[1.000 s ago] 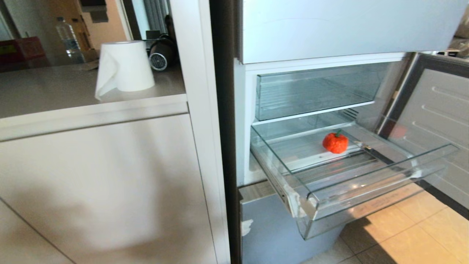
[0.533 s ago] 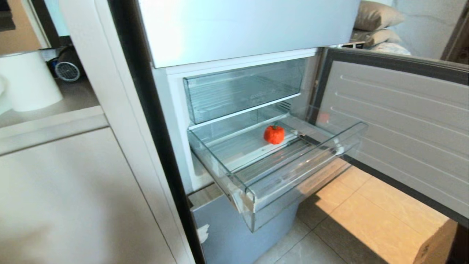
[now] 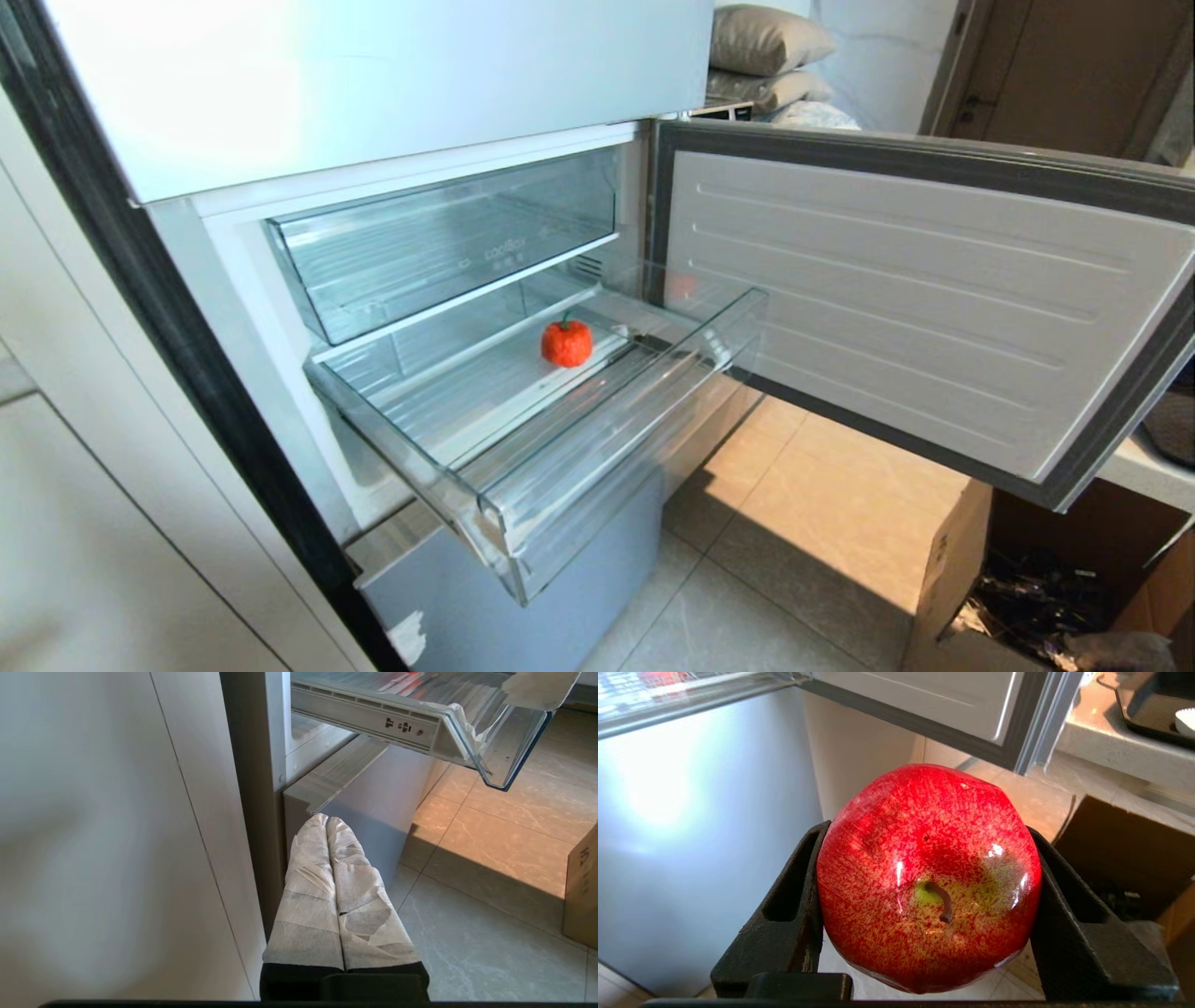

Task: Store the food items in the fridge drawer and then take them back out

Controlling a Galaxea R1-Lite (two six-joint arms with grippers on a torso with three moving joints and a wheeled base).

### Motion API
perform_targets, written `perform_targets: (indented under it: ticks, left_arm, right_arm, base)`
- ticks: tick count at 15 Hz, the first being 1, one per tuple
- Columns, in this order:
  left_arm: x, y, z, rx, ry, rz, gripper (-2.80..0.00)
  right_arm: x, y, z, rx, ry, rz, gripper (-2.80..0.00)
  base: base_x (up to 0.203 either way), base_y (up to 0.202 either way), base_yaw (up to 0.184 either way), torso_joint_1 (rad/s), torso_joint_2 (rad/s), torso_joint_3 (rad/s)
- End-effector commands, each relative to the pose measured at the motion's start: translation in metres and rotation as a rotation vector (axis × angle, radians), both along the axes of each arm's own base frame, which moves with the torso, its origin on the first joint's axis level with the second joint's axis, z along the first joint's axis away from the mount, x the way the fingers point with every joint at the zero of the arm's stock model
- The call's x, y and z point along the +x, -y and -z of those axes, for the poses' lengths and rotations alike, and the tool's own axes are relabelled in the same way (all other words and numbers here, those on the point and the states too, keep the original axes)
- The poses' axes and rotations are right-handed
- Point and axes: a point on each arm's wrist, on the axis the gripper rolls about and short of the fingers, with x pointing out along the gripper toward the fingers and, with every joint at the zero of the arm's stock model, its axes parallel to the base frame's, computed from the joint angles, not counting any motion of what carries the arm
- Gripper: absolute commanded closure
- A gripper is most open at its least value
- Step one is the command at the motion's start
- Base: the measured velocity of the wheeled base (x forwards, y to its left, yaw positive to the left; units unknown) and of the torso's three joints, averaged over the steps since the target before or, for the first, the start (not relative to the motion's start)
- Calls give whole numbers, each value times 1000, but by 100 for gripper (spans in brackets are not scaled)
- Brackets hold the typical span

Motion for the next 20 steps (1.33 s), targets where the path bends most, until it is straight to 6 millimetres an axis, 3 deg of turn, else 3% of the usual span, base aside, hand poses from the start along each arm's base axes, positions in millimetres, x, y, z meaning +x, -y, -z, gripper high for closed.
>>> perform_targets:
  ticks: [1, 4, 8, 11, 14, 17, 20]
  left_arm:
    - [0, 0, 0, 1, -1, 0, 0]
    - [0, 0, 0, -1, -1, 0, 0]
    - [0, 0, 0, 1, -1, 0, 0]
    - [0, 0, 0, 1, -1, 0, 0]
    - [0, 0, 0, 0, -1, 0, 0]
    - [0, 0, 0, 1, -1, 0, 0]
    - [0, 0, 0, -1, -1, 0, 0]
  right_arm:
    - [3, 0, -2, 1, -40, 5, 0]
    - [8, 0, -6, 12, -93, 11, 0]
    - [19, 0, -56, 112, -99, 52, 0]
    - [50, 7, -85, 166, -205, 280, 0]
    - [77, 35, -100, 191, -306, 602, 0]
    - [106, 75, -112, 230, -344, 733, 0]
    - [136, 125, -111, 252, -353, 815, 0]
  base:
    - [0, 0, 0, 0, 0, 0]
    - [0, 0, 0, 0, 0, 0]
    - [0, 0, 0, 0, 0, 0]
    - [0, 0, 0, 0, 0, 0]
    - [0, 0, 0, 0, 0, 0]
    - [0, 0, 0, 0, 0, 0]
    - [0, 0, 0, 0, 0, 0]
